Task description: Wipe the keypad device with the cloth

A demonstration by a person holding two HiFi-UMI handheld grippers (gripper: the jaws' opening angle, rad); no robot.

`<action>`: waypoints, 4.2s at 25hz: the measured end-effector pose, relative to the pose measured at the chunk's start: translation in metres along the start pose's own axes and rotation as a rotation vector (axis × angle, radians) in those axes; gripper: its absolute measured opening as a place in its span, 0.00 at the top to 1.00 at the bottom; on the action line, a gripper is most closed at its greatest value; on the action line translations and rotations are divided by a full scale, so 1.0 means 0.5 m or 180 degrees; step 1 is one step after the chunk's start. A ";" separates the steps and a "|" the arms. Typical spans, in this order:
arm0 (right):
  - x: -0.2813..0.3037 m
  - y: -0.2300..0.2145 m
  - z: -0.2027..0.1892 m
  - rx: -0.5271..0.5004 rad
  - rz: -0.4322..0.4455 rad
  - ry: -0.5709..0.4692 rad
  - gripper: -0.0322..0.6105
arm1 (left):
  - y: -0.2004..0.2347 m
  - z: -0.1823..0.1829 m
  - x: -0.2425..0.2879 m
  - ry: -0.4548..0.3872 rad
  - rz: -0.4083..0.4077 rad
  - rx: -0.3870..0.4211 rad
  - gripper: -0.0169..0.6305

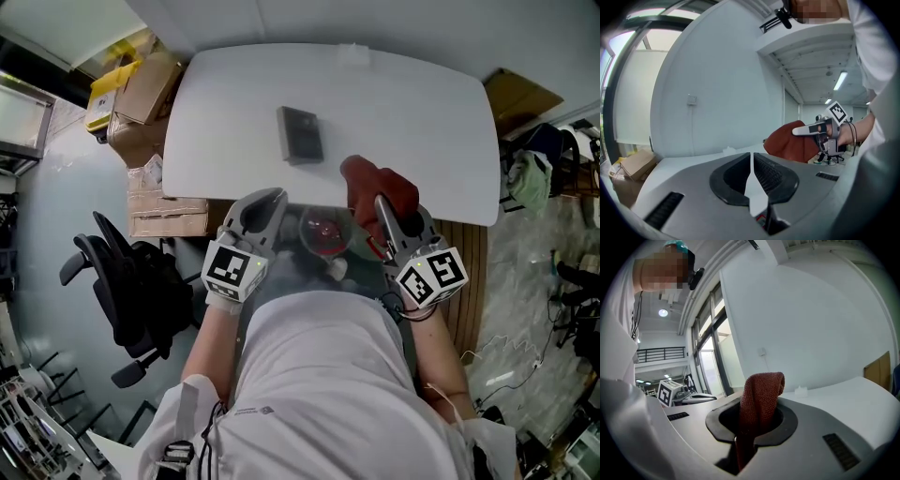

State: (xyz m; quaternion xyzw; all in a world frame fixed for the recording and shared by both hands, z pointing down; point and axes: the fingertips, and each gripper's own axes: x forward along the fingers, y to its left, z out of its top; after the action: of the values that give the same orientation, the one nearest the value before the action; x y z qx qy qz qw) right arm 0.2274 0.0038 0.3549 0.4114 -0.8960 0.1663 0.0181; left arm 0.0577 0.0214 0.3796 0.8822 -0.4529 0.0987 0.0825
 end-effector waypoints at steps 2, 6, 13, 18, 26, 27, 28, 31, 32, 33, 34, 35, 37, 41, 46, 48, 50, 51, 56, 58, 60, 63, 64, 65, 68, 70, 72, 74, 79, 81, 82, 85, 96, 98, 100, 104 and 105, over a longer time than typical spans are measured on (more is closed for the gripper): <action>0.034 -0.004 0.000 0.0007 -0.0016 0.0039 0.87 | 0.026 -0.017 0.018 0.0077 -0.0049 -0.0013 0.95; 0.115 -0.006 -0.014 -0.0041 -0.0033 0.0146 0.87 | 0.071 -0.059 0.058 0.0286 -0.0207 -0.0063 0.95; 0.276 -0.009 -0.078 0.0084 0.0027 0.0445 0.87 | 0.126 -0.129 0.134 0.0500 -0.0545 -0.0099 0.95; 0.352 -0.017 -0.131 0.0268 -0.0010 0.0675 0.87 | 0.146 -0.173 0.168 0.0597 -0.0814 -0.0126 0.95; 0.434 -0.017 -0.212 0.0362 -0.0040 0.0999 0.87 | 0.176 -0.240 0.206 0.0883 -0.1259 -0.0051 0.95; 0.443 -0.016 -0.223 0.0380 -0.0039 0.1036 0.87 | 0.177 -0.249 0.209 0.0922 -0.1318 -0.0047 0.93; 0.451 -0.015 -0.234 0.0409 -0.0033 0.1073 0.87 | 0.177 -0.258 0.211 0.0964 -0.1380 -0.0039 0.86; 0.469 -0.010 -0.265 0.0501 0.0015 0.1205 0.87 | 0.173 -0.279 0.217 0.1064 -0.1537 -0.0001 0.80; 0.474 -0.009 -0.275 0.0514 0.0033 0.1250 0.87 | 0.171 -0.284 0.220 0.1085 -0.1571 0.0014 0.80; 0.478 -0.008 -0.283 0.0513 0.0043 0.1292 0.87 | 0.170 -0.289 0.223 0.1104 -0.1597 0.0026 0.80; 0.482 -0.008 -0.291 0.0501 0.0044 0.1329 0.87 | 0.170 -0.295 0.226 0.1123 -0.1618 0.0034 0.80; 0.486 -0.006 -0.298 0.0484 0.0043 0.1362 0.87 | 0.171 -0.299 0.228 0.1139 -0.1634 0.0033 0.80; 0.492 -0.001 -0.312 0.0464 0.0044 0.1415 0.87 | 0.174 -0.306 0.232 0.1162 -0.1661 0.0002 0.80; 0.500 -0.005 -0.327 0.0558 0.0008 0.1423 0.87 | 0.177 -0.313 0.241 0.1189 -0.1727 -0.0032 0.80; 0.495 -0.053 -0.348 0.0937 -0.0257 0.1343 0.87 | 0.176 -0.317 0.252 0.1214 -0.1770 -0.0020 0.80; 0.490 -0.076 -0.361 0.1052 -0.0371 0.1332 0.87 | 0.177 -0.316 0.256 0.1217 -0.1773 -0.0013 0.80; 0.487 -0.092 -0.368 0.1094 -0.0422 0.1334 0.87 | 0.178 -0.314 0.258 0.1214 -0.1780 -0.0019 0.80; 0.485 -0.098 -0.371 0.1079 -0.0443 0.1349 0.87 | 0.177 -0.314 0.257 0.1215 -0.1783 -0.0025 0.80; 0.479 -0.132 -0.395 0.1056 -0.0613 0.1397 0.87 | 0.177 -0.318 0.255 0.1243 -0.1776 -0.0047 0.80; 0.477 -0.145 -0.403 0.1055 -0.0676 0.1402 0.87 | 0.177 -0.319 0.255 0.1267 -0.1774 -0.0059 0.80; 0.476 -0.154 -0.408 0.1059 -0.0710 0.1416 0.87 | 0.176 -0.318 0.254 0.1285 -0.1773 -0.0057 0.80; 0.475 -0.165 -0.414 0.1052 -0.0744 0.1447 0.87 | 0.177 -0.318 0.255 0.1310 -0.1771 -0.0066 0.80; 0.474 -0.168 -0.416 0.1050 -0.0757 0.1461 0.87 | 0.177 -0.318 0.255 0.1325 -0.1769 -0.0068 0.80; 0.473 -0.173 -0.420 0.1051 -0.0774 0.1476 0.87 | 0.176 -0.318 0.255 0.1341 -0.1769 -0.0067 0.80; 0.471 -0.190 -0.431 0.1068 -0.0845 0.1517 0.87 | 0.176 -0.320 0.257 0.1376 -0.1762 -0.0055 0.80; 0.470 -0.202 -0.438 0.1083 -0.0890 0.1552 0.87 | 0.176 -0.321 0.257 0.1389 -0.1752 -0.0044 0.80; 0.469 -0.210 -0.444 0.1086 -0.0917 0.1594 0.87 | 0.176 -0.323 0.257 0.1403 -0.1739 -0.0053 0.80; 0.470 -0.214 -0.450 0.1084 -0.0931 0.1628 0.87 | 0.178 -0.325 0.257 0.1416 -0.1720 -0.0072 0.80; 0.468 -0.227 -0.455 0.1126 -0.1014 0.1631 0.87 | 0.178 -0.323 0.258 0.1401 -0.1693 -0.0091 0.80; 0.466 -0.232 -0.457 0.1144 -0.1042 0.1634 0.87 | 0.178 -0.322 0.258 0.1393 -0.1687 -0.0090 0.80; 0.467 -0.233 -0.459 0.1159 -0.1040 0.1643 0.87 | 0.179 -0.323 0.258 0.1389 -0.1686 -0.0091 0.80; 0.466 -0.232 -0.455 0.1231 -0.0988 0.1718 0.87 | 0.180 -0.323 0.256 0.1386 -0.1701 -0.0107 0.80; 0.533 -0.129 -0.300 0.0949 -0.0404 0.1633 0.87 | 0.183 -0.337 0.256 0.1366 -0.1716 -0.0159 0.80; 0.549 -0.106 -0.282 0.1016 -0.0321 0.1604 0.87 | 0.183 -0.339 0.257 0.1368 -0.1708 -0.0185 0.80; 0.563 -0.084 -0.274 0.1063 -0.0238 0.1595 0.87 | 0.182 -0.334 0.260 0.1325 -0.1707 -0.0188 0.80; 0.583 -0.054 -0.292 0.0994 -0.0114 0.1705 0.87 | 0.182 -0.327 0.261 0.1279 -0.1721 -0.0210 0.80; 0.584 -0.052 -0.298 0.0997 -0.0110 0.1723 0.87 | 0.181 -0.331 0.261 0.1295 -0.1729 -0.0207 0.80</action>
State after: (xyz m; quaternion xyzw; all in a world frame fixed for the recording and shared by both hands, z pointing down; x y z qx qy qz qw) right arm 0.0384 -0.1787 0.5523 0.3650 -0.8150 0.4055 0.1952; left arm 0.0416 -0.0940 0.5769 0.9297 -0.1786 0.2326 0.2226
